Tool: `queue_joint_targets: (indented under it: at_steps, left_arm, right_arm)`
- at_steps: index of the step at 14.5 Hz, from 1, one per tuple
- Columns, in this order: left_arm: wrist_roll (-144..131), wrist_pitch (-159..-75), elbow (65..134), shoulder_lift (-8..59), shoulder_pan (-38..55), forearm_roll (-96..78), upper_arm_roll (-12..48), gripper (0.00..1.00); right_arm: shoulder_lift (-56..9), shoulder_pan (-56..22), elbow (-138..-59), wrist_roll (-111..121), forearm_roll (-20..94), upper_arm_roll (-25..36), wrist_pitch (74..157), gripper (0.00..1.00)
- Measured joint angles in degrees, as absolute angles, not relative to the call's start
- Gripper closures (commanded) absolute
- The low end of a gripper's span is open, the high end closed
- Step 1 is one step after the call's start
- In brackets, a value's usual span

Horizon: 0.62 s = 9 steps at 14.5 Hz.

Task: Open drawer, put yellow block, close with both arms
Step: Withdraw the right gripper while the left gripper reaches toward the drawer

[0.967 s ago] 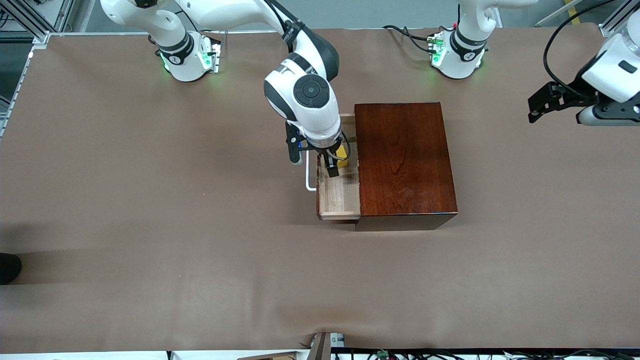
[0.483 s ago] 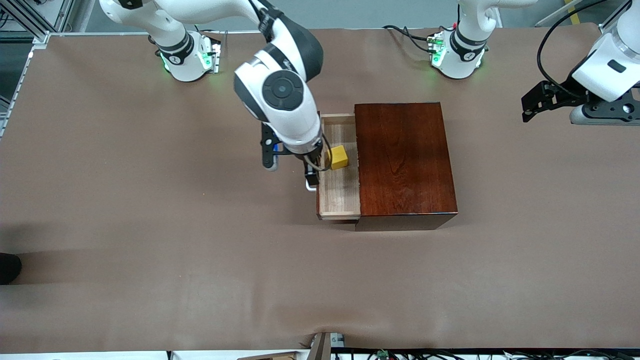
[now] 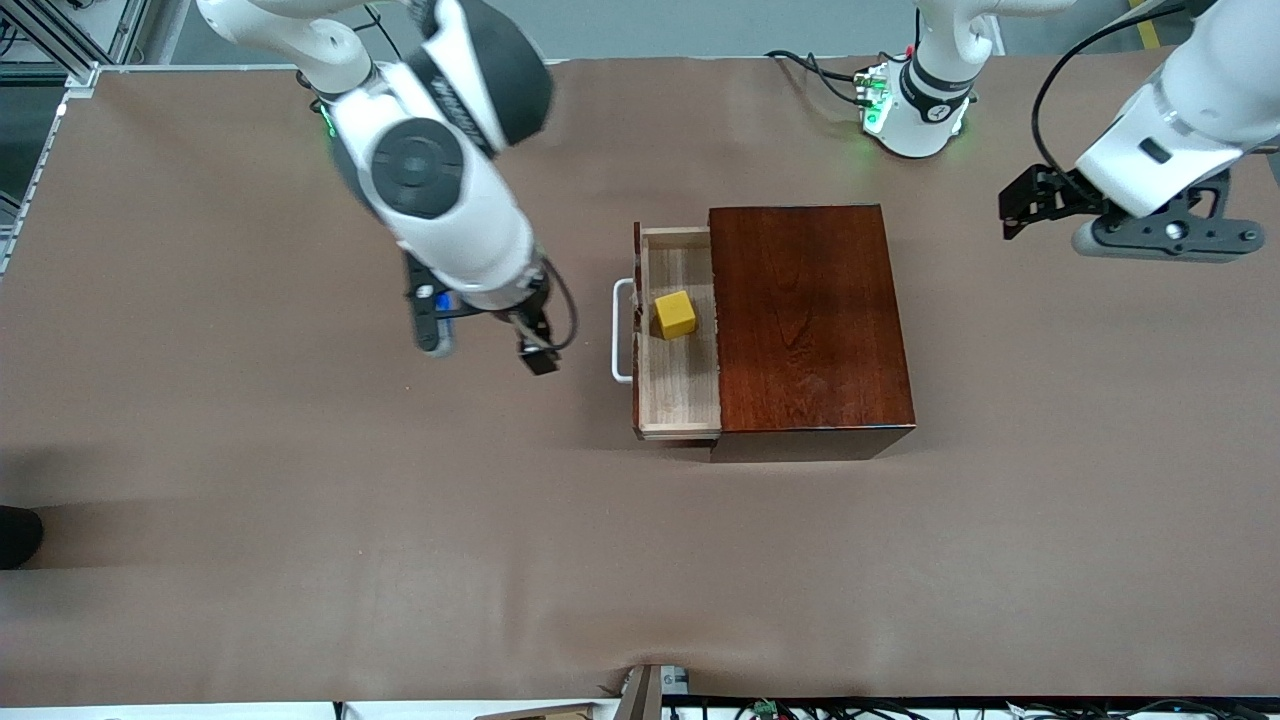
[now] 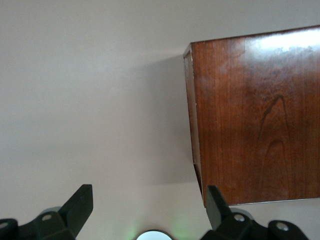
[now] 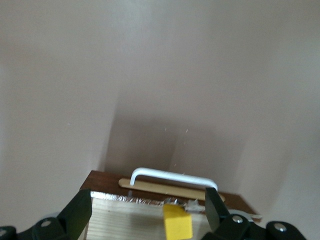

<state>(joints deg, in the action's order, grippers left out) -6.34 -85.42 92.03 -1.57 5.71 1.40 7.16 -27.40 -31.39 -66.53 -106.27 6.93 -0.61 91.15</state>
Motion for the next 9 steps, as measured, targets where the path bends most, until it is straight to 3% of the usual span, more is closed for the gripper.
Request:
queue_joint_targets:
  at_steps: [9]
  left_arm:
    - [-29.2,-88.9,88.0,7.8,6.2,1.3,21.9,0.0]
  right_arm:
    - [-20.9,-18.4,-66.4,-73.5,7.0,-0.3,77.7,0.0]
